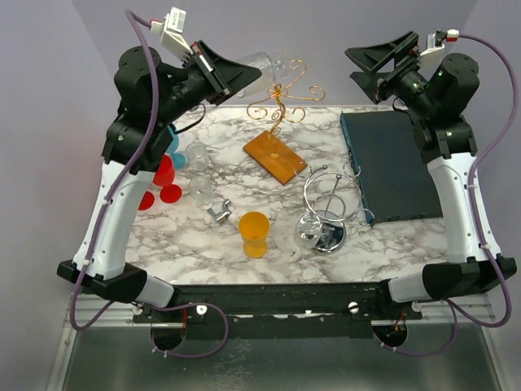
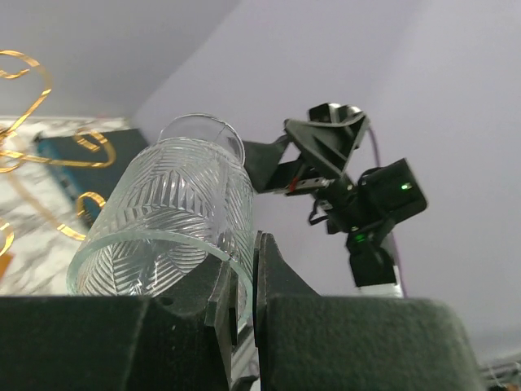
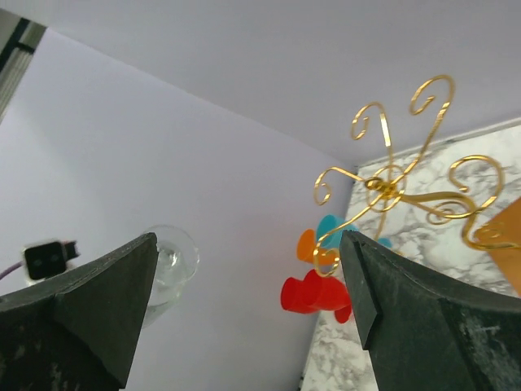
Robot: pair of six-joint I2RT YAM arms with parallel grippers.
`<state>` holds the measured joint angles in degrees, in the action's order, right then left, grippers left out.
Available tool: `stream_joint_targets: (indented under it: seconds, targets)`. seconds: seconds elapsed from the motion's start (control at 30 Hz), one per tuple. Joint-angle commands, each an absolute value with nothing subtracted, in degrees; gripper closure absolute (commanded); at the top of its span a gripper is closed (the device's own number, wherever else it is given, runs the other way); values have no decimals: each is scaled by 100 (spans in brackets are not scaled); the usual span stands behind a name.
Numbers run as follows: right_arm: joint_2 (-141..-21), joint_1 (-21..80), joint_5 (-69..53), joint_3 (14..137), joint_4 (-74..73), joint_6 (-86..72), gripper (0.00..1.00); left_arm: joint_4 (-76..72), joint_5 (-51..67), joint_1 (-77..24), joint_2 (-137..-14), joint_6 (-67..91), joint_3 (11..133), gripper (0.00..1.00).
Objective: Take the wine glass off the wine glass rack
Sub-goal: Place the wine glass at the center of the board.
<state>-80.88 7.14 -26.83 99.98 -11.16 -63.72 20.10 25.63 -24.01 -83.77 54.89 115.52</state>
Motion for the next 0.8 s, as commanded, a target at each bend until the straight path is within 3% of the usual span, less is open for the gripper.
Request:
stream_joint_targets:
  seconds: [0.0, 0.37, 0.57, 0.77]
  targets:
    - [-7948, 633, -2338, 10005, -1700, -5614, 0, 4097, 1503, -2391, -7894, 4414, 12041, 100]
    - [-8110, 633, -2337, 10121, -2566, -4730, 0, 7132, 49, -2391, -7383, 4190, 11848, 100]
    - [-8039, 632, -2370, 9850, -2590, -4631, 0, 8251, -866, -2391, -7005, 4304, 10961, 100]
    - [-7935, 633, -2277, 9652, -2596, -4539, 0, 8405, -1345, -2391, -6743, 4378, 9476, 100]
